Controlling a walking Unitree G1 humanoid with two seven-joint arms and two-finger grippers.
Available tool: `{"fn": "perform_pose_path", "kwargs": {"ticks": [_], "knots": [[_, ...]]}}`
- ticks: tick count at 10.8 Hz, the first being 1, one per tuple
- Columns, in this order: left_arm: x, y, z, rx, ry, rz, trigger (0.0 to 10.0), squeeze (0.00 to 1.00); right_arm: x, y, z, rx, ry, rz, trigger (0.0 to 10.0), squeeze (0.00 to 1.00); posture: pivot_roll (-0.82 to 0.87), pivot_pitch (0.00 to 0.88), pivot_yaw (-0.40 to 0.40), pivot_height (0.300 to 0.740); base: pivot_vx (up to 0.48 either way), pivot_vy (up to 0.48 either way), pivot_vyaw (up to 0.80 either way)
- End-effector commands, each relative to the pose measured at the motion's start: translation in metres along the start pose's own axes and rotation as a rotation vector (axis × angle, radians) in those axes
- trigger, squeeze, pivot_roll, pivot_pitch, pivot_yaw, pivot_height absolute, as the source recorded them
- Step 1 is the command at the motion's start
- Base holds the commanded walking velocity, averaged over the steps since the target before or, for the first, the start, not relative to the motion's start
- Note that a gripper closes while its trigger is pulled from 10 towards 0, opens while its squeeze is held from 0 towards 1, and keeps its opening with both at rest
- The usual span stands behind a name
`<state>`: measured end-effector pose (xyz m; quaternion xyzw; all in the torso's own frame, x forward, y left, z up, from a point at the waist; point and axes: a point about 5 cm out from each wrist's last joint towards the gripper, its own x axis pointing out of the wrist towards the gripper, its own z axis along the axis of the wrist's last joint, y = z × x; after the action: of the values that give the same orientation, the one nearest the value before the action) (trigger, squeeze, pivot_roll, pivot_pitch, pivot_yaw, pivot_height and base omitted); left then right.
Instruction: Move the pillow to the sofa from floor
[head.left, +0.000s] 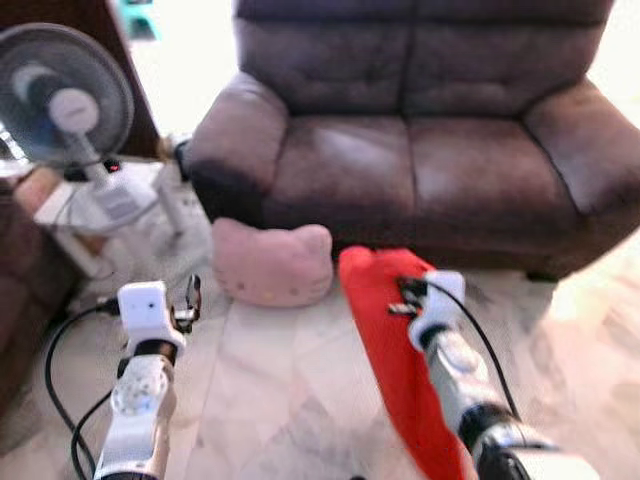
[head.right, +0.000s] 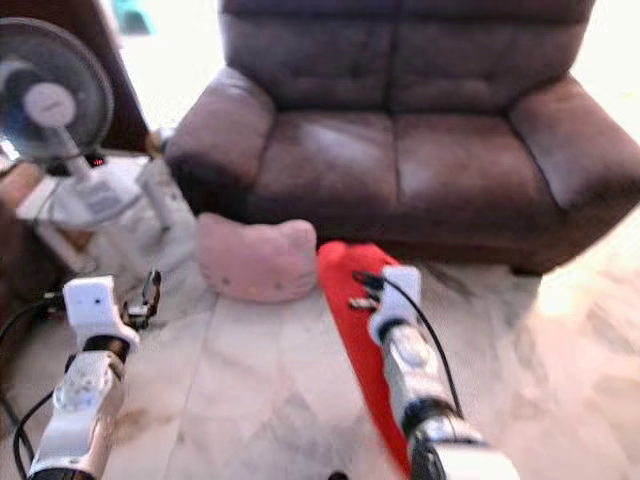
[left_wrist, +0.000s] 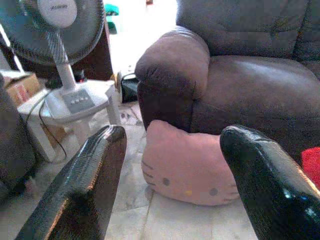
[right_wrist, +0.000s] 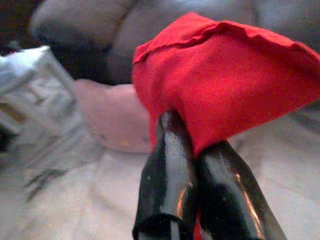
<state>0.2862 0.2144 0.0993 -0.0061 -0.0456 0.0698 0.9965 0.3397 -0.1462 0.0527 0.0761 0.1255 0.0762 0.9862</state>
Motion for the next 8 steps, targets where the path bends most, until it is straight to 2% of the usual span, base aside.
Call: {"fn": "perform_pose_path", "kwargs": {"ticks": [1, 2, 3, 6, 7, 8], "knots": [[-0.001, 0.004, -0.004, -0.047, 0.028, 0.018, 10.0, 0.00, 0.013, 0.015, 0.045, 0.002, -0.160, 0.111, 10.0, 0.00, 0.13, 0.092, 0.004, 0.740, 0.000, 0.000, 0.00], [-0.001, 0.006, -0.004, -0.091, 0.033, 0.034, 10.0, 0.00, 0.014, 0.023, 0.050, 0.053, -0.159, 0.219, 10.0, 0.00, 0.13, 0.087, 0.000, 0.740, 0.000, 0.000, 0.00], [0.000, 0.010, -0.003, -0.158, 0.031, 0.063, 10.0, 0.00, 0.011, 0.039, 0.051, 0.117, -0.146, 0.454, 10.0, 0.00, 0.13, 0.083, -0.004, 0.740, 0.000, 0.000, 0.00], [-0.001, 0.018, -0.002, -0.270, 0.035, 0.084, 10.0, 0.00, -0.005, 0.044, 0.043, 0.157, -0.085, 0.751, 10.0, 0.00, 0.14, 0.085, -0.016, 0.740, 0.000, 0.000, 0.00], [-0.002, 0.022, -0.002, -0.279, 0.038, 0.096, 10.0, 0.00, -0.015, 0.047, 0.042, 0.160, -0.071, 0.878, 10.0, 0.00, 0.14, 0.095, -0.020, 0.740, 0.000, 0.000, 0.00], [-0.003, 0.024, -0.002, -0.309, 0.035, 0.110, 10.0, 0.00, -0.019, 0.048, 0.043, 0.162, -0.075, 0.931, 10.0, 0.00, 0.14, 0.095, -0.020, 0.740, 0.000, 0.000, 0.00]]}}
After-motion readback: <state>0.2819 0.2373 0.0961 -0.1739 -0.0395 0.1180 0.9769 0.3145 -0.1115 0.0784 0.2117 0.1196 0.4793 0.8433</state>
